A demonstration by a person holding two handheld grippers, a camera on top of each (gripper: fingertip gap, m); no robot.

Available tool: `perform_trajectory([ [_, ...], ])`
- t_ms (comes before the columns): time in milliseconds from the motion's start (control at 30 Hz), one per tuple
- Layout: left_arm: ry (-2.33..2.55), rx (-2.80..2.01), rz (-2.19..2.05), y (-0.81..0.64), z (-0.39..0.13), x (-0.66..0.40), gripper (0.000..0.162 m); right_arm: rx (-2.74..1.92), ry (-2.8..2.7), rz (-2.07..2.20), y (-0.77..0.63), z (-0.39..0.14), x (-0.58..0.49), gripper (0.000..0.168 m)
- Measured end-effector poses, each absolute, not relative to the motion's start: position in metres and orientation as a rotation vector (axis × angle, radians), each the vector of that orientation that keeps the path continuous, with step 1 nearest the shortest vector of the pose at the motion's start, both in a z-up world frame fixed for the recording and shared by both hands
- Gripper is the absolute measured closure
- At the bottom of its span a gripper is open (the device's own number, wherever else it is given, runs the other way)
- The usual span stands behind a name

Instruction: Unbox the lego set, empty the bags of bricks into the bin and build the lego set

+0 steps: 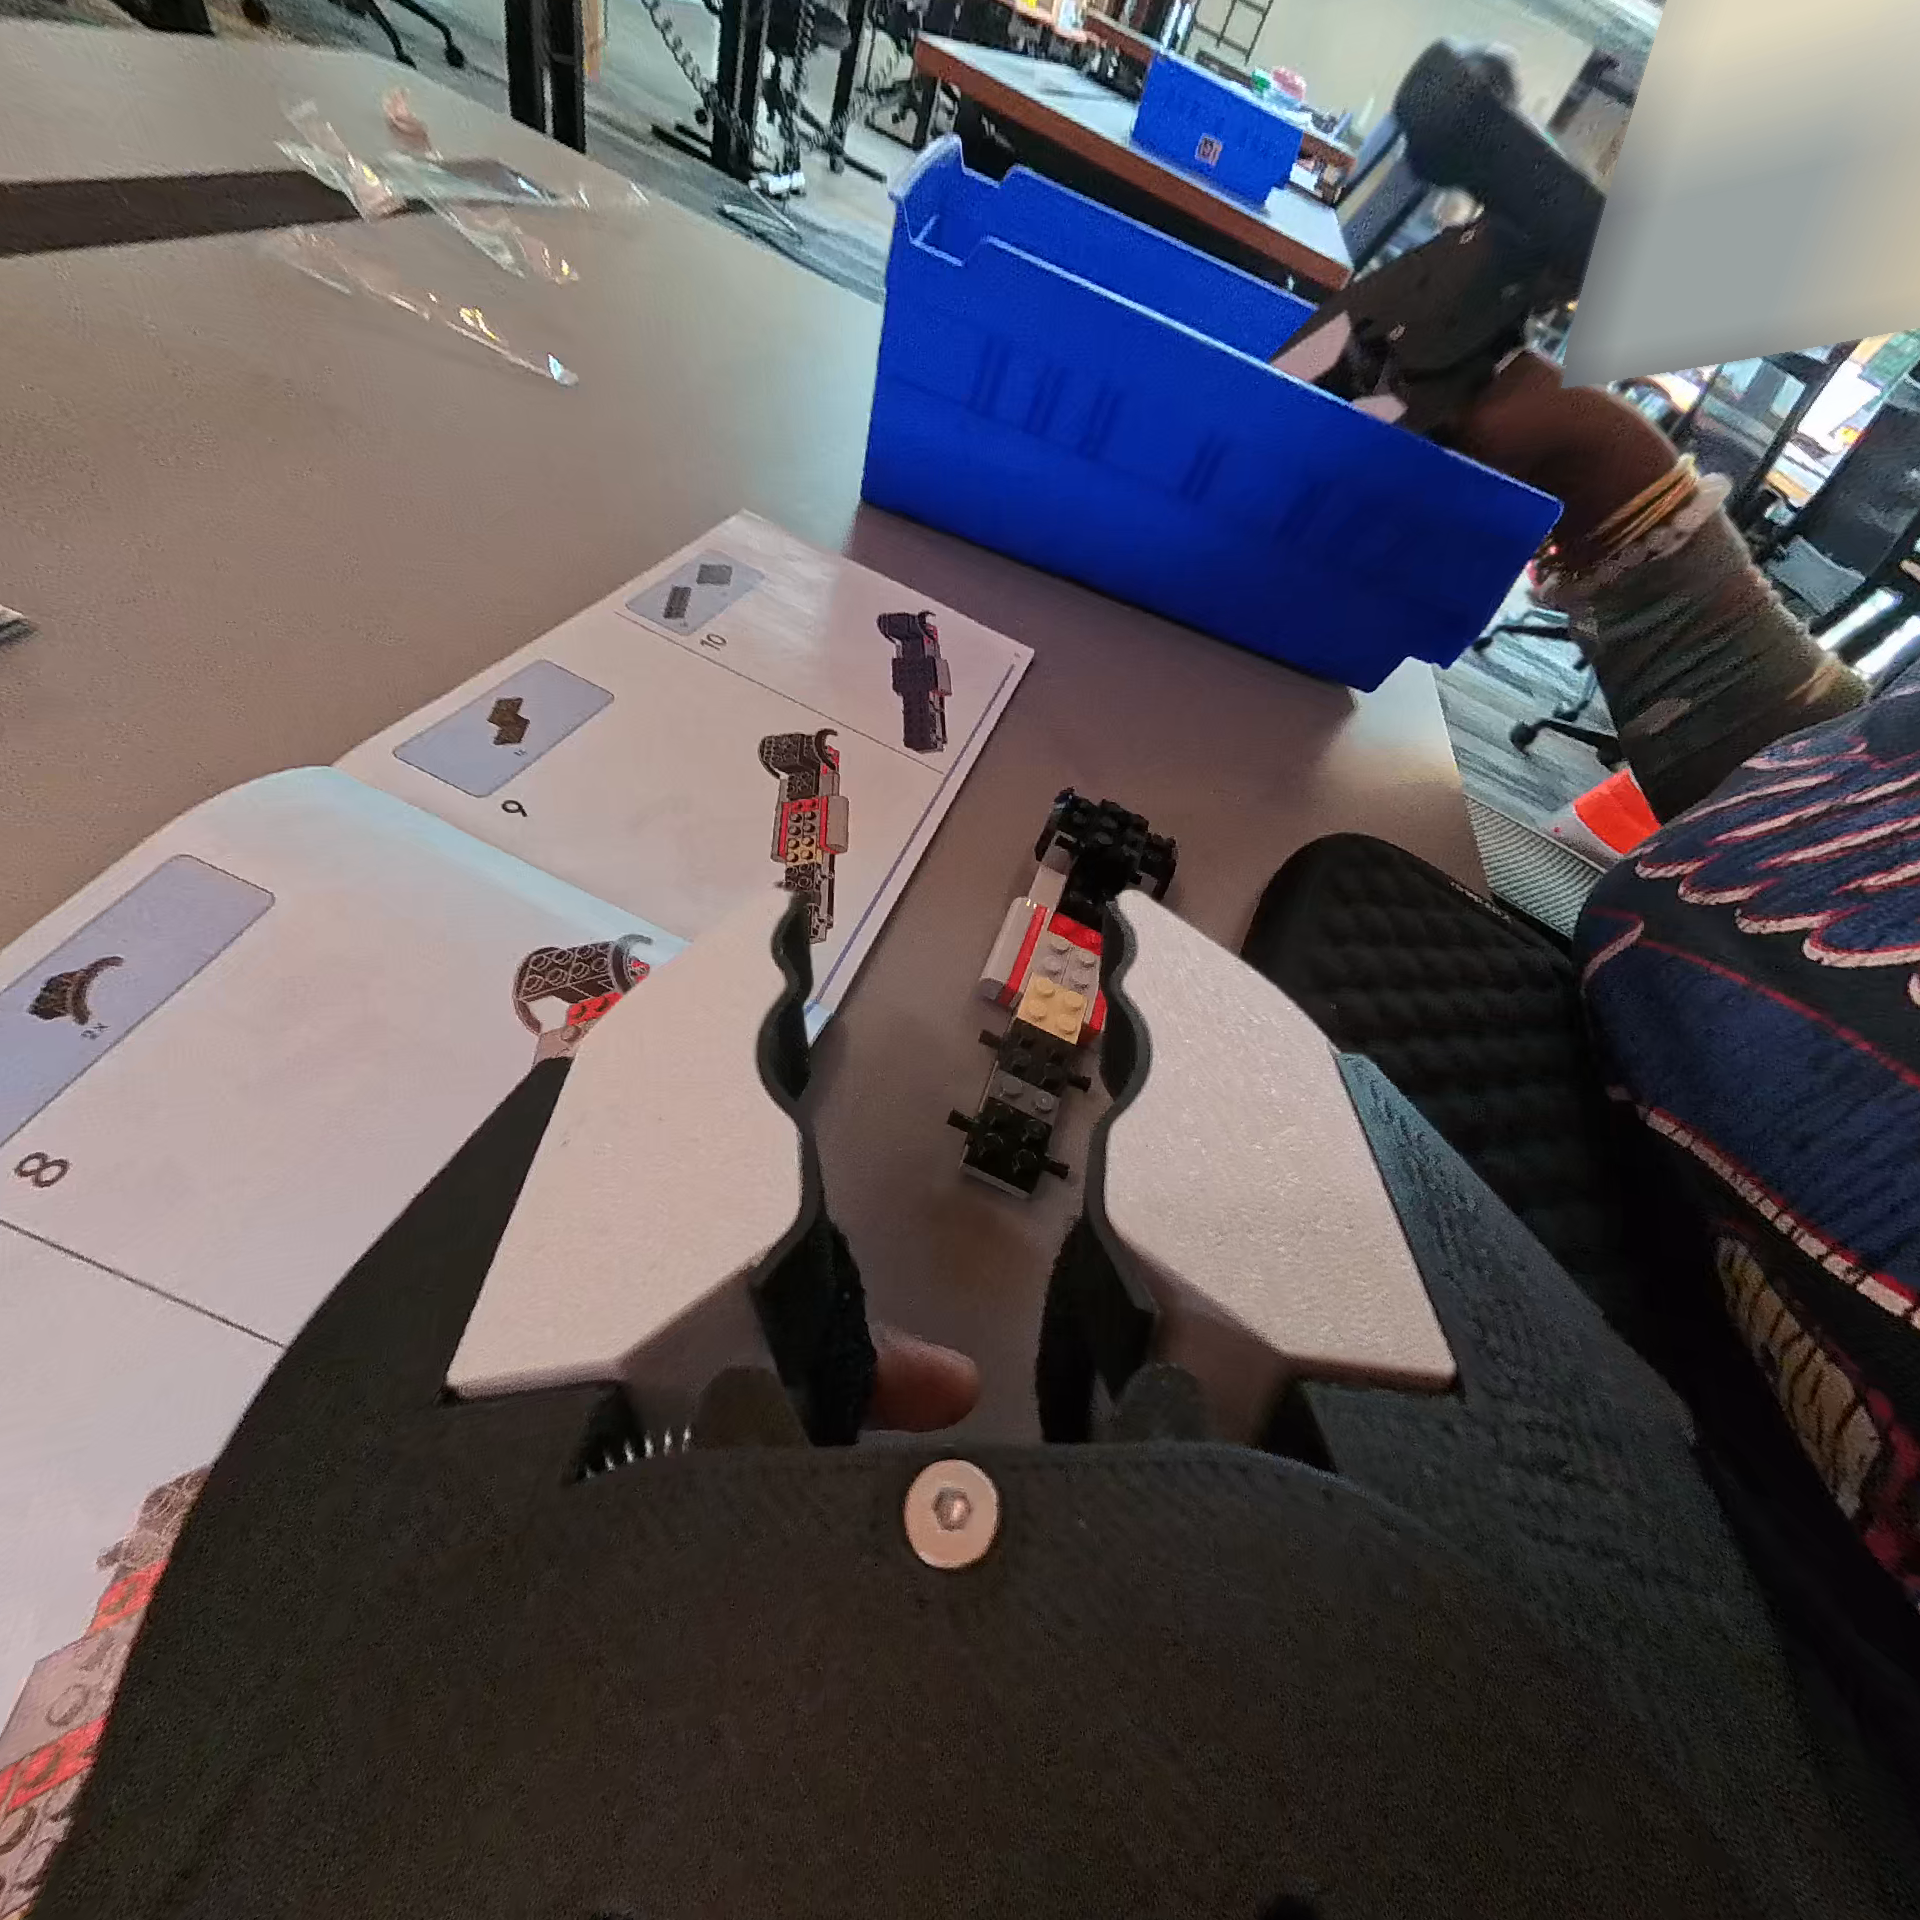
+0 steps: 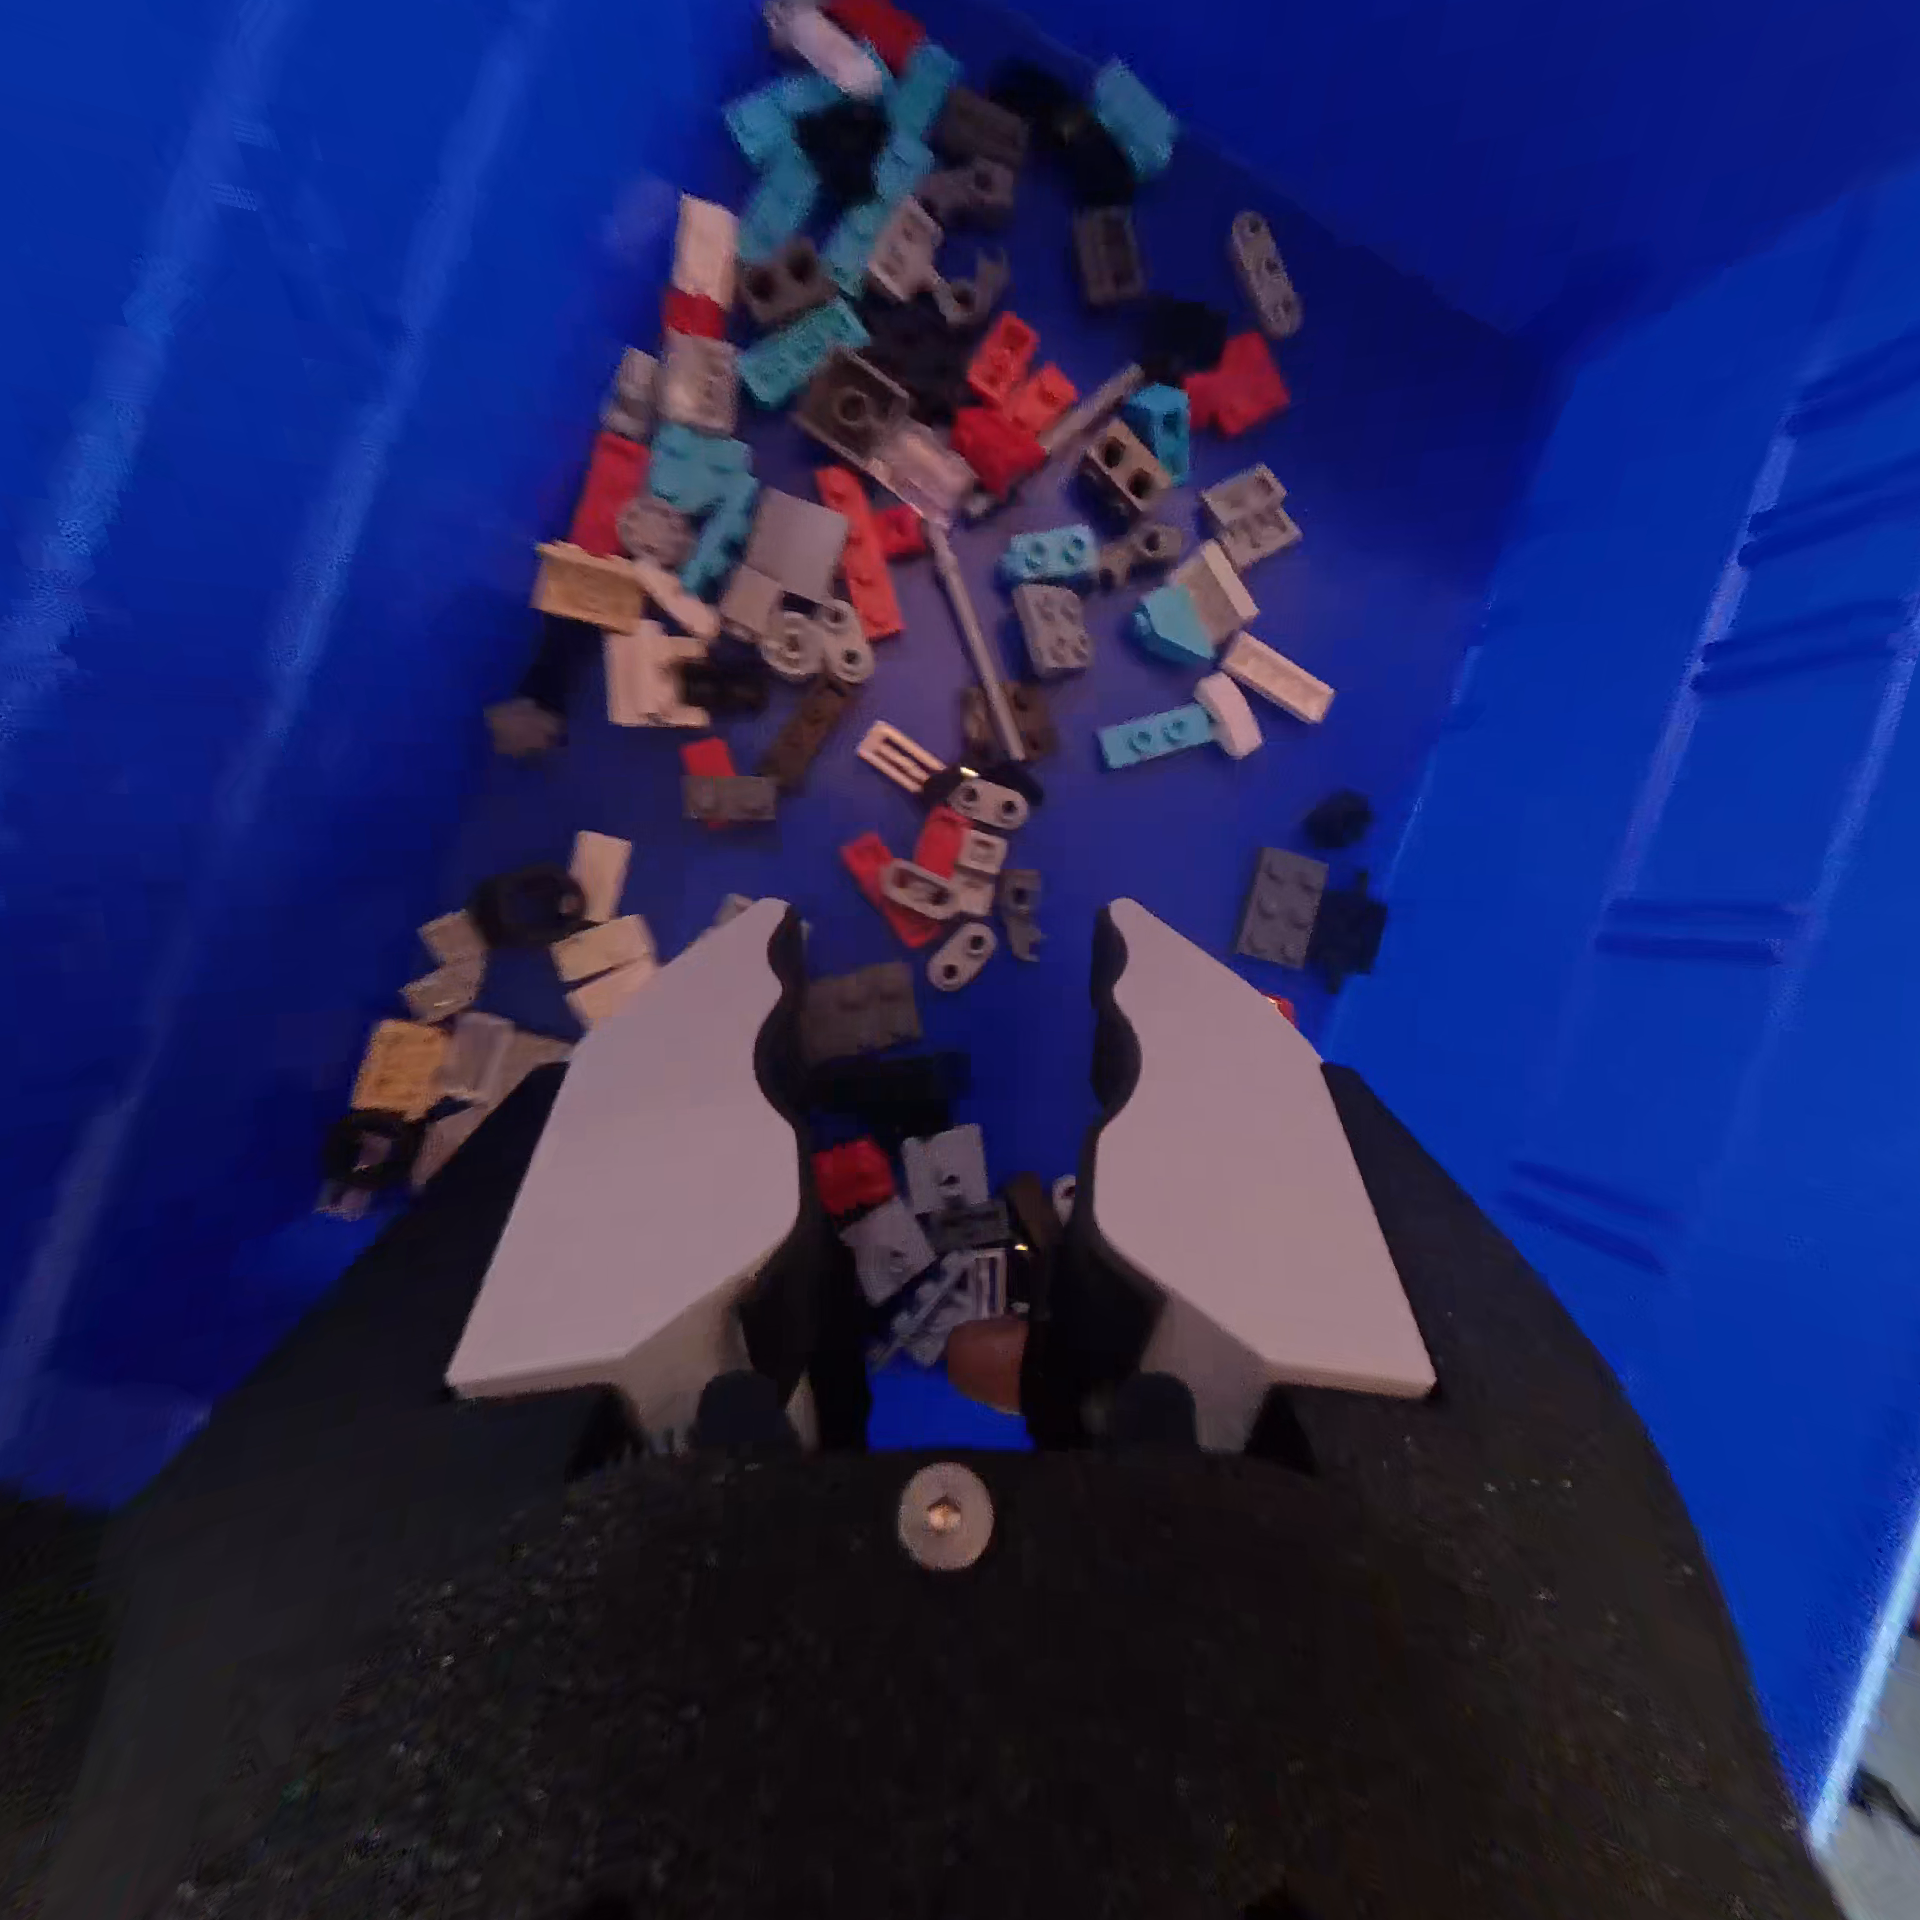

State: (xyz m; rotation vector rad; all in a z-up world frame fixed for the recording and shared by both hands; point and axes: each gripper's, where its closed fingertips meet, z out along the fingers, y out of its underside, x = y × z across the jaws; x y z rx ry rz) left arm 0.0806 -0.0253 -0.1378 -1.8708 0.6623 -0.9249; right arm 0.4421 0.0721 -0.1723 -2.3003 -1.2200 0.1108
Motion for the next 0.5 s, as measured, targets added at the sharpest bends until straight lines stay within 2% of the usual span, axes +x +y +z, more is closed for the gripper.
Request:
perform_trajectory([
  [133,0.701,-1.876,-0.928,-0.028,-0.139,0.084,0.112,-2.258,-1.283,0.294,0.048,-0.164,0.435,0.111],
  [333,0.697,-1.854,-0.903,-0.028,-0.137,0.083,0.112,-2.186,-1.716,0.458,0.007,-0.175,0.430,0.112],
  [500,0.705,-1.874,-0.889,-0.028,-0.140,0.084,0.112,-2.005,-2.006,0.569,-0.003,-0.183,0.406,0.120],
])
